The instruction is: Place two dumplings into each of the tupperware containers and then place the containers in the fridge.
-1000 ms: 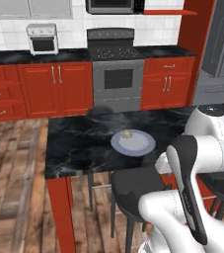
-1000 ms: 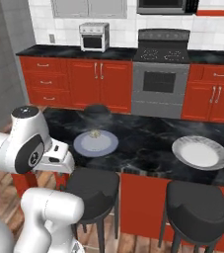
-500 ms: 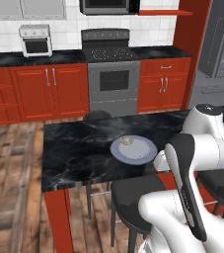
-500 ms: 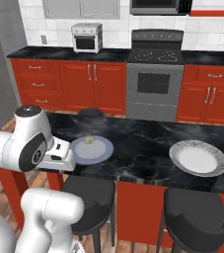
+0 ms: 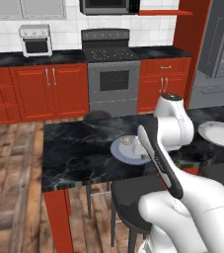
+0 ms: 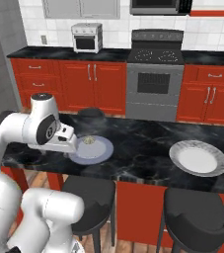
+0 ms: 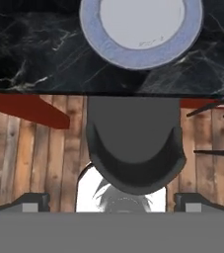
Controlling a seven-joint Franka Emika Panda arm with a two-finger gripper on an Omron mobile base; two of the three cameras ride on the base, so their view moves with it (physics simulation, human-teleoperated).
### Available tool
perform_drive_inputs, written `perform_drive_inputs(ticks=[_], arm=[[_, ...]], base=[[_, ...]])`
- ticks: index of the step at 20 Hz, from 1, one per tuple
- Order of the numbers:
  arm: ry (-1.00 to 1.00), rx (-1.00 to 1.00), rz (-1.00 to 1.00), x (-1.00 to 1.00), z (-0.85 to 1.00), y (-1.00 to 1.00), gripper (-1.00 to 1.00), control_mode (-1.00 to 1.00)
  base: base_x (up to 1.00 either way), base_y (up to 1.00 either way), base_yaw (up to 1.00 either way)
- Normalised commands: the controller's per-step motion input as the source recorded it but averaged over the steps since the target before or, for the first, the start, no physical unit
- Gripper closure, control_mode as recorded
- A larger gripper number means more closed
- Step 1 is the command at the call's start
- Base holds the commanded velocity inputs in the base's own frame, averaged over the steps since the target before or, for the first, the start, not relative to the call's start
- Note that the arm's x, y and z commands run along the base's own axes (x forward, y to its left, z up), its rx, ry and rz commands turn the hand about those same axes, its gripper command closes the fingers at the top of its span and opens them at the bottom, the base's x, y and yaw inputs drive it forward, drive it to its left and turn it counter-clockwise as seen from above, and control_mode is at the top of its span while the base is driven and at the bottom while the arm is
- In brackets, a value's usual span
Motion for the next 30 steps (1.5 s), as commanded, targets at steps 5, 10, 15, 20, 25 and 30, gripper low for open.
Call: perform_drive_inputs(ticks=[5, 10, 15, 20, 25, 30], arm=[[0.13, 0.01, 0.00, 1.00, -0.30, 0.07, -1.00, -1.00], [0.13, 0.00, 0.00, 0.98, -0.22, 0.04, -1.00, -1.00], [0.09, 0.00, 0.00, 0.84, -0.03, 0.00, -1.00, -1.00], [0.00, 0.00, 0.00, 0.89, -0.38, -0.01, -1.00, -1.00], [0.00, 0.00, 0.00, 0.85, -0.53, -0.01, -1.00, -1.00], [0.00, 0.00, 0.00, 0.48, -0.59, -0.02, -1.00, -1.00]], base=[[0.00, 0.00, 0.00], [0.00, 0.00, 0.00], [0.00, 0.00, 0.00], [0.00, 0.00, 0.00], [0.00, 0.00, 0.00], [0.00, 0.00, 0.00]])
